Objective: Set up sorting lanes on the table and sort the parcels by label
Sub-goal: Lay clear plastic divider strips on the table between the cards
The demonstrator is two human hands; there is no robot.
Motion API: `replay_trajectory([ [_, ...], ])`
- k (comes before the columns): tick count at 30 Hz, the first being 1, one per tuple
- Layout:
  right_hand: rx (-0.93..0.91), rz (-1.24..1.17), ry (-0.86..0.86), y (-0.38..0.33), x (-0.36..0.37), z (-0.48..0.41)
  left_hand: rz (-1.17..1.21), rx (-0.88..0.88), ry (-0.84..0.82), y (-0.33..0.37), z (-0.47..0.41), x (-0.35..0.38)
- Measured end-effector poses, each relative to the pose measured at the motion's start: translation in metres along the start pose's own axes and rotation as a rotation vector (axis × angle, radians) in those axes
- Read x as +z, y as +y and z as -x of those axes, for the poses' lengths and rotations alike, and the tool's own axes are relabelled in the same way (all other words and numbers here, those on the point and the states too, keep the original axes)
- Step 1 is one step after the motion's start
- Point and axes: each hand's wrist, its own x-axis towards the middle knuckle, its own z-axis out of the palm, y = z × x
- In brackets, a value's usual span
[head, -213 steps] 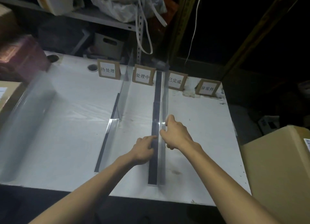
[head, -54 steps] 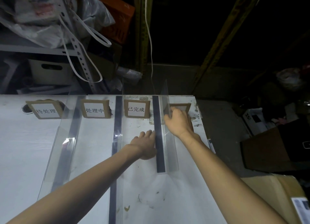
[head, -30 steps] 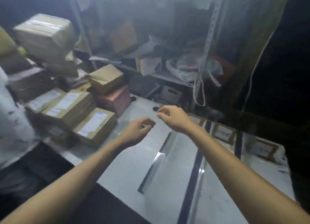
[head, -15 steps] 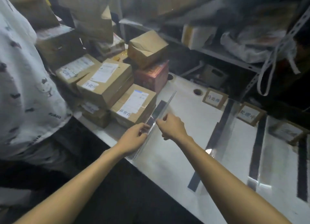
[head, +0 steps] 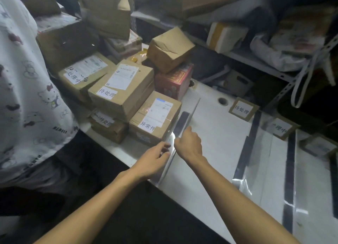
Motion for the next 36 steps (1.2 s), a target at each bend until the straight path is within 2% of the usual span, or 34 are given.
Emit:
replay_trajectory([
  [4, -0.079, 0.031, 0.043, -0.005, -0.004, 0.005, -0.013, 0.004, 0.006, 0.001, 0.003, -0.007],
  [10, -0.170, -0.070, 0.122, -0.014, -0.021, 0.014, -0.023, 0.026, 0.032, 0.006, 0.008, -0.007],
  [20, -0.271, -0.217, 0.308, 0.004, -0.131, 0.050, -0.127, 0.169, 0.139, 0.090, 0.006, 0.016],
  [27, -0.250, -0.193, 0.471, 0.101, -0.210, 0.081, -0.042, 0.247, 0.057, 0.181, 0.006, 0.100],
  [36, -0.176, -0.153, 0.610, 0.292, -0.280, 0.129, -0.136, 0.321, -0.164, 0.276, 0.018, 0.277],
])
